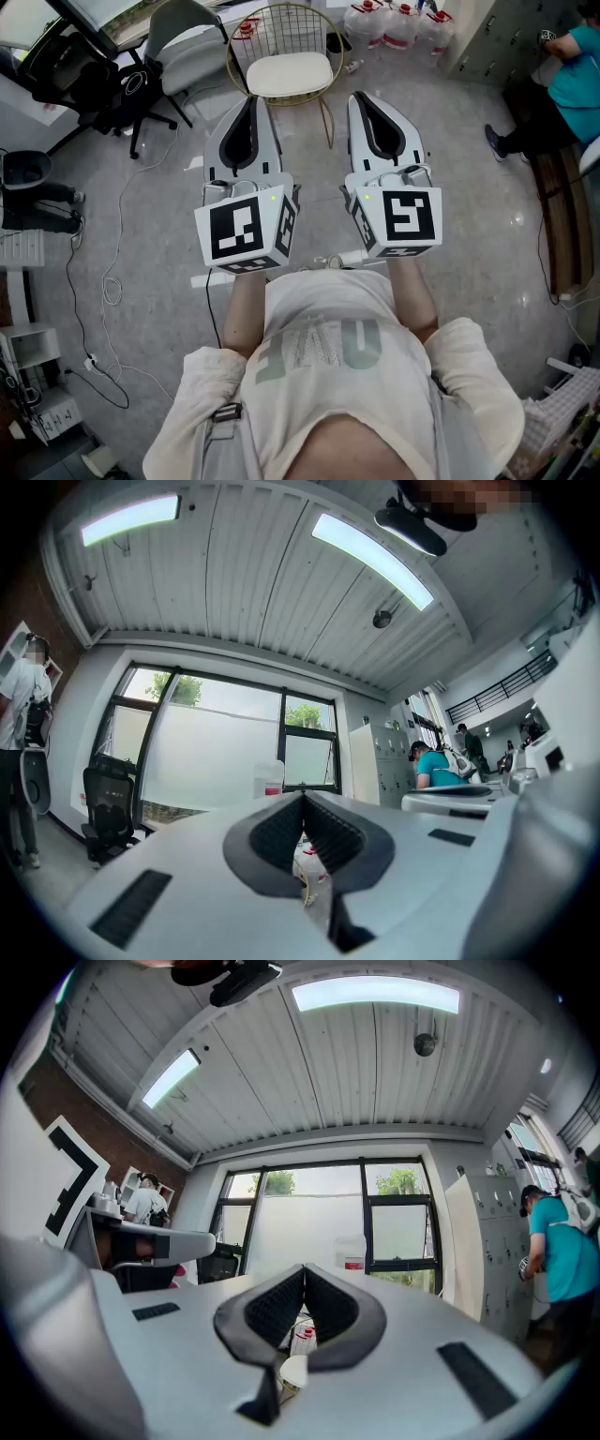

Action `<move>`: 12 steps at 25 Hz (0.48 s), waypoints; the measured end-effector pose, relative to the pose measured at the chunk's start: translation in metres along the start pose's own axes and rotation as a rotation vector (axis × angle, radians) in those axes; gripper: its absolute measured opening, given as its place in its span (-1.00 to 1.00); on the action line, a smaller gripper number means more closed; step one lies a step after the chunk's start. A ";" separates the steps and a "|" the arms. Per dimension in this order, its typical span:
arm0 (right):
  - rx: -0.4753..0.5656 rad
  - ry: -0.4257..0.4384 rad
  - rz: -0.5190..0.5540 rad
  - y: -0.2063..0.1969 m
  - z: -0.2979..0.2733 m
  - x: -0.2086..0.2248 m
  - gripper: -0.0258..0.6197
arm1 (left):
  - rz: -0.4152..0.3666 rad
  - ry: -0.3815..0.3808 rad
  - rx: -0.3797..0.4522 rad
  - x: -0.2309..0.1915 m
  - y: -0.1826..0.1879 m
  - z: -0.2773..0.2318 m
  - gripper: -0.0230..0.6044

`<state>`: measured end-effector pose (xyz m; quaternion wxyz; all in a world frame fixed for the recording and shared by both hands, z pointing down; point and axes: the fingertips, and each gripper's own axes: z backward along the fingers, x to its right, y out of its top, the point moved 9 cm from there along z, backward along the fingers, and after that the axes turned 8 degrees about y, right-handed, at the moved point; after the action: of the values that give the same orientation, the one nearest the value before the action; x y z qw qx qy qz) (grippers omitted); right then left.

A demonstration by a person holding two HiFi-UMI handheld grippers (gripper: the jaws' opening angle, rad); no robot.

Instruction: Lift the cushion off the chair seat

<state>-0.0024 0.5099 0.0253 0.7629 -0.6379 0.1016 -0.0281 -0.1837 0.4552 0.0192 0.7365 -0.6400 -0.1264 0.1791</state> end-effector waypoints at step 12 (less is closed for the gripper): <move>0.001 0.014 -0.004 -0.005 -0.008 0.013 -0.87 | 0.013 0.019 -0.019 0.000 -0.005 -0.012 -0.89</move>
<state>0.0093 0.4992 0.0276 0.7625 -0.6374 0.1056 -0.0344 -0.1777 0.4436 0.0225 0.7304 -0.6493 -0.1171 0.1765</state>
